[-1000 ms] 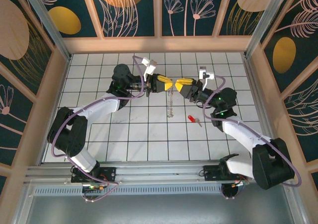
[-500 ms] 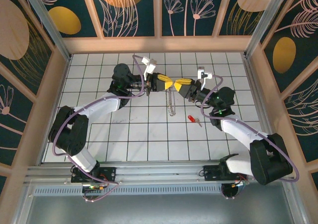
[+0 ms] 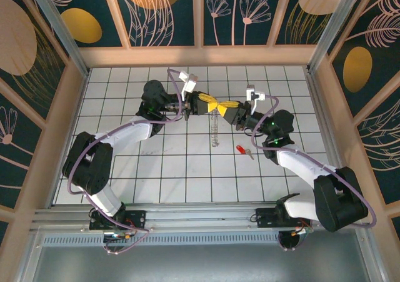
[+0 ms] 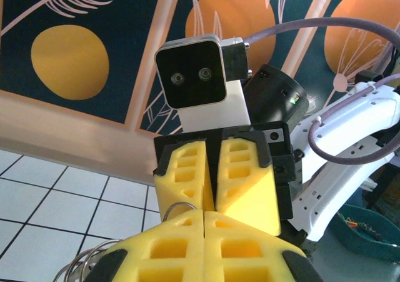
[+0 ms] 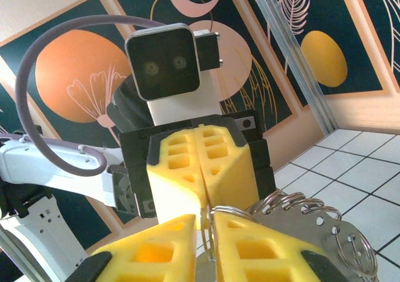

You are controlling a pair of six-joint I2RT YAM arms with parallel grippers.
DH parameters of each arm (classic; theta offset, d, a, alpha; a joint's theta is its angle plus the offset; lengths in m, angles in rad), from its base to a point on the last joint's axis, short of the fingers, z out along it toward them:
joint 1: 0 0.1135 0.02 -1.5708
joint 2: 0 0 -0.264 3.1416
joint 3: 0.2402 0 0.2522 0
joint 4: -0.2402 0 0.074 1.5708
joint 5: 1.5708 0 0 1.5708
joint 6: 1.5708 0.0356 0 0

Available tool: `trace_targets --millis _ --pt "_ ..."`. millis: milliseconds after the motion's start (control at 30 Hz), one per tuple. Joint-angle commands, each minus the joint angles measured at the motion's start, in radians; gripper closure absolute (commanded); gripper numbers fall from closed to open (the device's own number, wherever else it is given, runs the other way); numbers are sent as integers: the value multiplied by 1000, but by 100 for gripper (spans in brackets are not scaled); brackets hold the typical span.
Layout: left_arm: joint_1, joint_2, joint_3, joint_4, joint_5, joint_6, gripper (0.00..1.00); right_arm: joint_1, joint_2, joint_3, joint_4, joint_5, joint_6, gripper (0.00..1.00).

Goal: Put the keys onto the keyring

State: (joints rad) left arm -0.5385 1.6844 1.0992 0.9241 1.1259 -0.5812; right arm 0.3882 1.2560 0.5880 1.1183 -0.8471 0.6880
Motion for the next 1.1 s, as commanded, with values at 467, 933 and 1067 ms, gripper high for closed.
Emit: trace_targets --millis 467,933,1067 --pt "4 -98 -98 177 -396 -143 43 -11 -4 -11 140 72 6 100" --pt "5 -87 -211 357 -363 -279 47 -10 127 33 442 136 154 100" --pt "5 -55 -228 447 -343 -333 52 -7 164 55 480 147 193 100"
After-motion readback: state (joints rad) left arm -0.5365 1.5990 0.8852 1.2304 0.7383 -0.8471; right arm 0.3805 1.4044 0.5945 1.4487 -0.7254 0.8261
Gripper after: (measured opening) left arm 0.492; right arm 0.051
